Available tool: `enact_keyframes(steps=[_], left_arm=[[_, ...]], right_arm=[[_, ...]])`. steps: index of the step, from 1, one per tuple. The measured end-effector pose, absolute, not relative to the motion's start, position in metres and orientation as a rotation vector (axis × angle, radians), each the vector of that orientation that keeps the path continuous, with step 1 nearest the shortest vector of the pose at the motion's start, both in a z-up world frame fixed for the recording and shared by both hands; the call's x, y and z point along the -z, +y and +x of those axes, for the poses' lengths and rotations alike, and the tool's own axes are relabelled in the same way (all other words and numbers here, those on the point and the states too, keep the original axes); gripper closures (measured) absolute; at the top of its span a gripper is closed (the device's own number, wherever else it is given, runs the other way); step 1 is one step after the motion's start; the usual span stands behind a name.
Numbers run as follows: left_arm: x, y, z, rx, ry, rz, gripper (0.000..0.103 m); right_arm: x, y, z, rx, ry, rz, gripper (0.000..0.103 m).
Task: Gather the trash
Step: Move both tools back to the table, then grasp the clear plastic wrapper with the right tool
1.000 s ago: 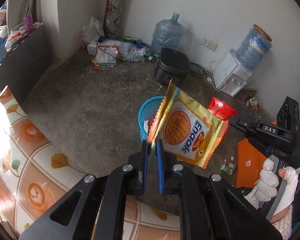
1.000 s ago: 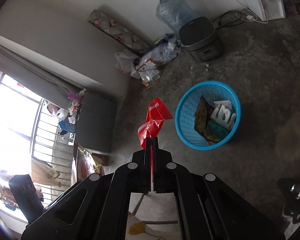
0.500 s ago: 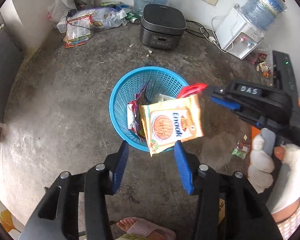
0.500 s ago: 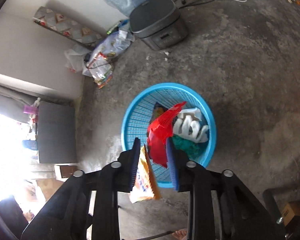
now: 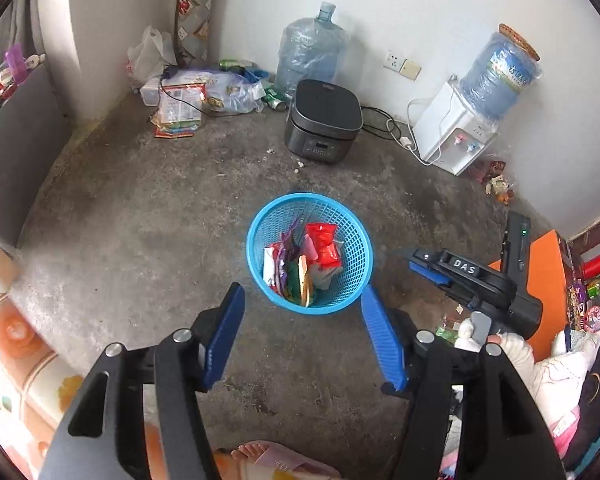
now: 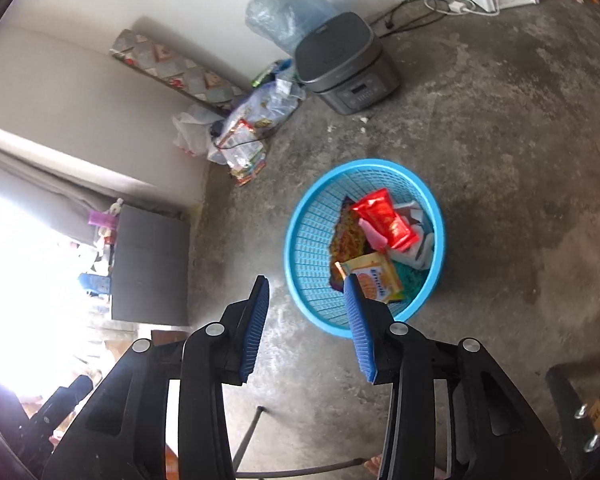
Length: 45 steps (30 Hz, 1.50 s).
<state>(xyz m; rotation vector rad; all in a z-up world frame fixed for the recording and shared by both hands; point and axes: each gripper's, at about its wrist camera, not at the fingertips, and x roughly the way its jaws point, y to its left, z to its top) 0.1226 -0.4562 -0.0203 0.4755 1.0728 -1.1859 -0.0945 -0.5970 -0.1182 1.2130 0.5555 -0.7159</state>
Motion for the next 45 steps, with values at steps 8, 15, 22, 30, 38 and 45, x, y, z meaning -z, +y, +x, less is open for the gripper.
enact_keyframes(steps=[8, 15, 22, 30, 38, 45], left_arm=[[-0.038, -0.281, 0.162, 0.955, 0.965, 0.410, 0.042], [-0.050, -0.139, 0.151, 0.758, 0.964, 0.240, 0.042], [-0.016, -0.051, 0.126, 0.637, 0.982, 0.182, 0.043], [0.047, -0.035, 0.115, 0.660, 1.061, 0.093, 0.071], [0.060, -0.029, 0.115, 0.666, 1.050, 0.069, 0.086], [0.062, -0.030, 0.112, 0.698, 1.042, 0.085, 0.092]], right_arm=[[0.052, -0.521, -0.057, 0.386, 0.584, 1.062, 0.054], [0.022, -0.431, 0.001, 0.039, 0.696, 0.955, 0.054], [0.029, -0.346, 0.036, -0.216, 0.859, 0.947, 0.053], [0.053, -0.292, 0.048, -0.230, 1.037, 0.917, 0.055], [0.065, -0.261, 0.065, -0.221, 1.144, 0.924, 0.068], [0.075, -0.252, 0.069, -0.241, 1.151, 0.959, 0.081]])
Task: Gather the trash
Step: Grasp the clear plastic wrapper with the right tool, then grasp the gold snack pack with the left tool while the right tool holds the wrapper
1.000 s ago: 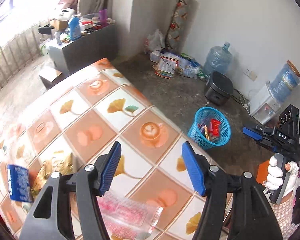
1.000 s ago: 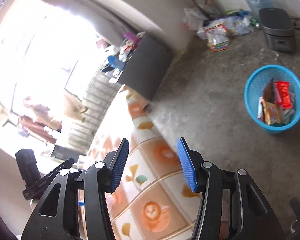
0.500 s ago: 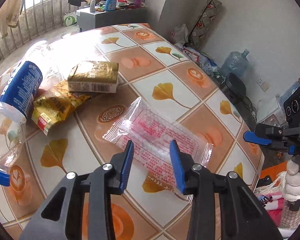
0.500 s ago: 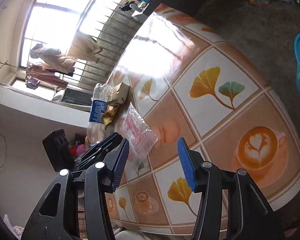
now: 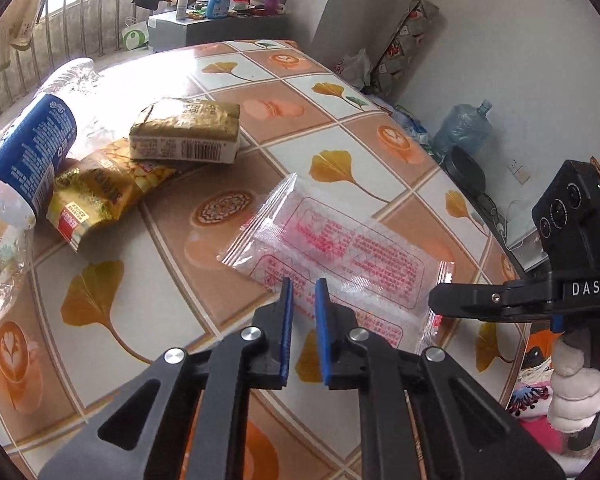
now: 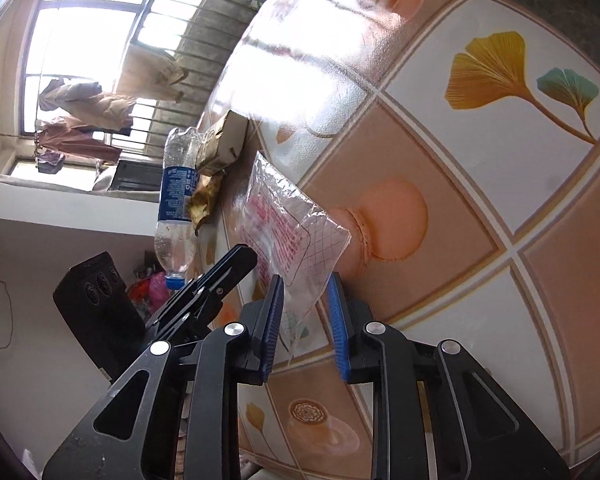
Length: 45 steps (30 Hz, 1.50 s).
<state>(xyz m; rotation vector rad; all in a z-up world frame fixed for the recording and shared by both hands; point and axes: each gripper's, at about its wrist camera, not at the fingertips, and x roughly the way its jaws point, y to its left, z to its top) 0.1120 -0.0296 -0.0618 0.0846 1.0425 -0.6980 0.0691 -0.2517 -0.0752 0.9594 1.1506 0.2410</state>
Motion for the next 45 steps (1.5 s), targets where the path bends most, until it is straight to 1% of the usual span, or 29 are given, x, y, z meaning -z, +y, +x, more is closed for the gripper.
enact_keyframes(steps=[2, 7, 9, 11, 14, 20, 21, 22, 24, 26, 30, 33, 38, 42, 45], left_arm=[[0.062, -0.032, 0.110, 0.703, 1.023, 0.121, 0.092], [0.062, -0.038, 0.105, 0.706, 0.995, 0.168, 0.092], [0.062, -0.038, 0.106, 0.707, 0.997, 0.162, 0.092], [0.061, -0.034, 0.110, 0.718, 1.017, 0.123, 0.092], [0.059, -0.025, 0.120, 0.712, 1.033, 0.035, 0.092], [0.030, -0.013, 0.155, 0.590, 0.945, -0.035, 0.092], [0.026, -0.012, 0.164, 0.552, 0.929, -0.046, 0.090], [0.022, -0.010, 0.174, 0.510, 0.915, -0.058, 0.085], [0.018, -0.010, 0.195, 0.407, 0.882, -0.062, 0.071], [0.019, -0.013, 0.215, 0.331, 0.868, -0.059, 0.066], [0.042, -0.034, 0.249, 0.275, 0.919, 0.023, 0.066], [0.046, -0.045, 0.247, 0.270, 0.864, 0.108, 0.066], [0.047, -0.047, 0.225, 0.389, 0.839, 0.158, 0.066], [0.048, -0.041, 0.193, 0.525, 0.848, 0.144, 0.066], [0.049, -0.045, 0.159, 0.634, 0.821, 0.194, 0.066]], right_arm=[[0.075, -0.253, 0.068, -0.233, 1.134, 0.965, 0.082], [0.081, -0.254, 0.068, -0.219, 1.107, 1.001, 0.091], [0.080, -0.257, 0.068, -0.210, 1.088, 1.002, 0.096], [0.078, -0.258, 0.069, -0.216, 1.067, 1.001, 0.099], [0.073, -0.261, 0.071, -0.196, 1.041, 0.974, 0.099], [0.065, -0.282, 0.071, -0.134, 0.983, 0.958, 0.100], [0.064, -0.285, 0.070, -0.126, 0.973, 0.958, 0.100], [0.063, -0.287, 0.069, -0.120, 0.963, 0.956, 0.100], [0.061, -0.290, 0.068, -0.107, 0.944, 0.954, 0.100], [0.063, -0.291, 0.066, -0.099, 0.931, 0.959, 0.099], [0.068, -0.292, 0.063, -0.089, 0.922, 0.976, 0.100], [0.069, -0.294, 0.058, -0.080, 0.917, 0.981, 0.099], [0.069, -0.299, 0.054, -0.056, 0.900, 0.989, 0.099], [0.069, -0.304, 0.050, -0.040, 0.896, 0.994, 0.099], [0.069, -0.301, 0.049, -0.036, 0.898, 0.994, 0.099]])
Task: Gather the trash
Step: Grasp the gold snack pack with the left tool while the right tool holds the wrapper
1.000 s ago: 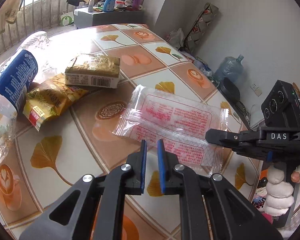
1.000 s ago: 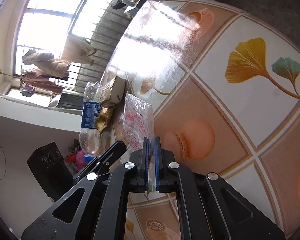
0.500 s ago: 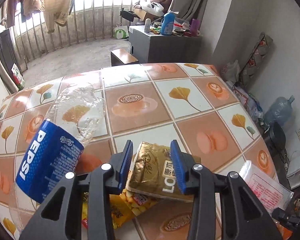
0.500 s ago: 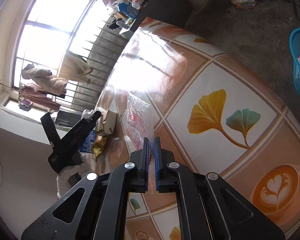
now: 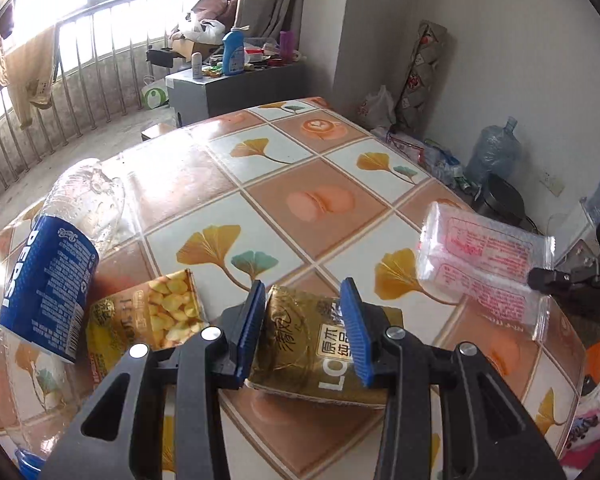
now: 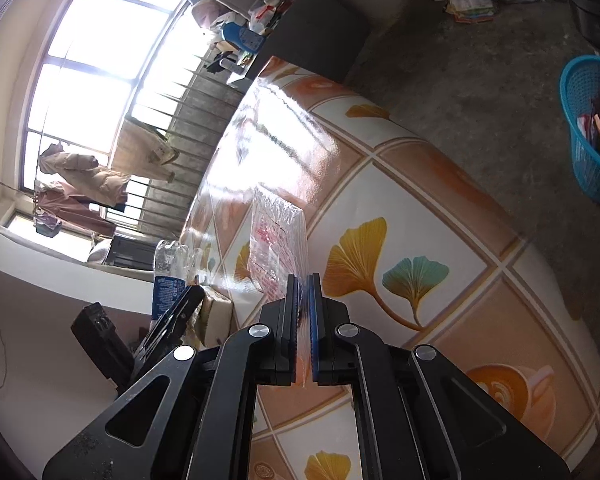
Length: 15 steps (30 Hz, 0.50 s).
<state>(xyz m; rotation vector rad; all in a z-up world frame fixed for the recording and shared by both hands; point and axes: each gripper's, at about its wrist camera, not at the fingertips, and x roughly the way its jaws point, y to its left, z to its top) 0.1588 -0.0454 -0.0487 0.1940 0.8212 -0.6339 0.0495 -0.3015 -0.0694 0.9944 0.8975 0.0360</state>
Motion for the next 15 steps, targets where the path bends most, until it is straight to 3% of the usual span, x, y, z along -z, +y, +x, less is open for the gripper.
enact_keyframes(steps=[7, 10, 15], left_arm=[[0.046, -0.042, 0.107, 0.817, 0.848, 0.207, 0.065], [0.041, -0.031, 0.107, 0.774, 0.885, 0.175, 0.053], [0.035, -0.009, 0.104, 0.707, 0.922, 0.144, 0.053]], right_arm=[[0.071, -0.291, 0.051, -0.063, 0.926, 0.988, 0.099], [0.073, -0.282, 0.055, -0.087, 0.945, 0.975, 0.099], [0.073, -0.271, 0.059, -0.108, 0.969, 0.952, 0.099]])
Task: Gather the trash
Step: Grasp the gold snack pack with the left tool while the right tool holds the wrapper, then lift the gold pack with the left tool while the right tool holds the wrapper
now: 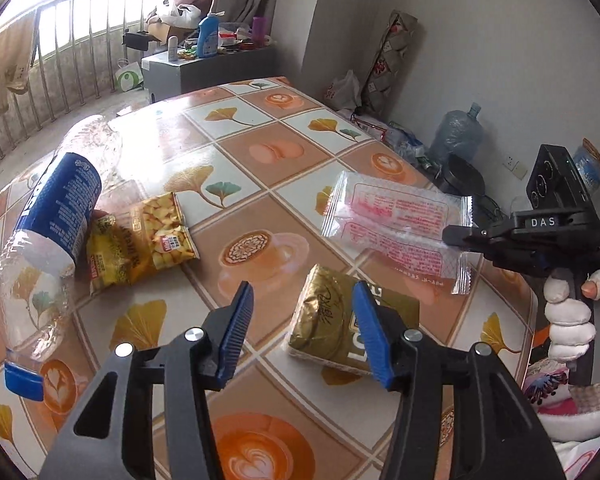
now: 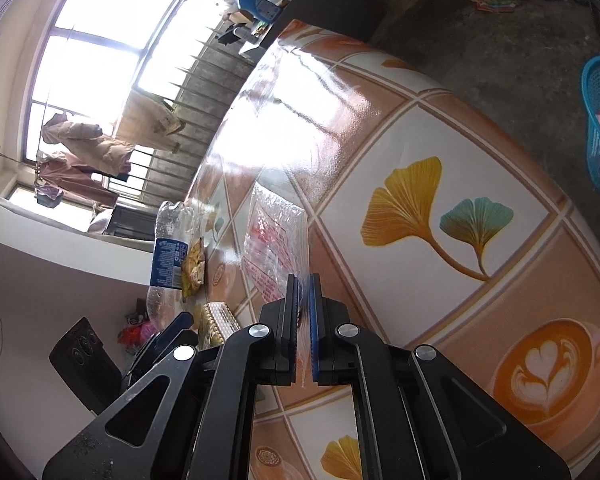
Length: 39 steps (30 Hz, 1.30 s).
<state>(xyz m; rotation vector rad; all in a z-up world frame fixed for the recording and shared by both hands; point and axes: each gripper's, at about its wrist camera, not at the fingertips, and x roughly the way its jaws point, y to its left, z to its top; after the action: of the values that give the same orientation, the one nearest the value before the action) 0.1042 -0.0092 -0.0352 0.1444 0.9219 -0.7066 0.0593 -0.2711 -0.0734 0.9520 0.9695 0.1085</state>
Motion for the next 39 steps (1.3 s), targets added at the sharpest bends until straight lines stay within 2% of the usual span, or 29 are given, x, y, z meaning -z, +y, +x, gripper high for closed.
enact_keyframes(steps=[6, 12, 18, 26, 37, 39], left_arm=[[0.040, 0.000, 0.095, 0.691, 1.031, 0.127, 0.053], [0.049, -0.001, 0.098, 0.806, 1.157, -0.101, 0.053], [0.053, -0.006, 0.121, 0.787, 1.157, -0.185, 0.053], [0.052, -0.035, 0.116, 0.742, 1.142, -0.028, 0.045], [0.042, -0.052, 0.109, 0.667, 1.113, 0.078, 0.044], [0.042, -0.055, 0.109, 0.662, 1.114, 0.079, 0.036]], right_arm=[[0.071, -0.276, 0.060, -0.095, 0.963, 0.945, 0.099], [0.072, -0.280, 0.057, -0.074, 0.960, 0.951, 0.099], [0.071, -0.278, 0.056, -0.061, 0.955, 0.952, 0.099], [0.074, -0.281, 0.055, -0.052, 0.949, 0.960, 0.099], [0.077, -0.285, 0.050, -0.066, 0.929, 0.985, 0.099], [0.077, -0.286, 0.048, -0.065, 0.922, 0.990, 0.099]])
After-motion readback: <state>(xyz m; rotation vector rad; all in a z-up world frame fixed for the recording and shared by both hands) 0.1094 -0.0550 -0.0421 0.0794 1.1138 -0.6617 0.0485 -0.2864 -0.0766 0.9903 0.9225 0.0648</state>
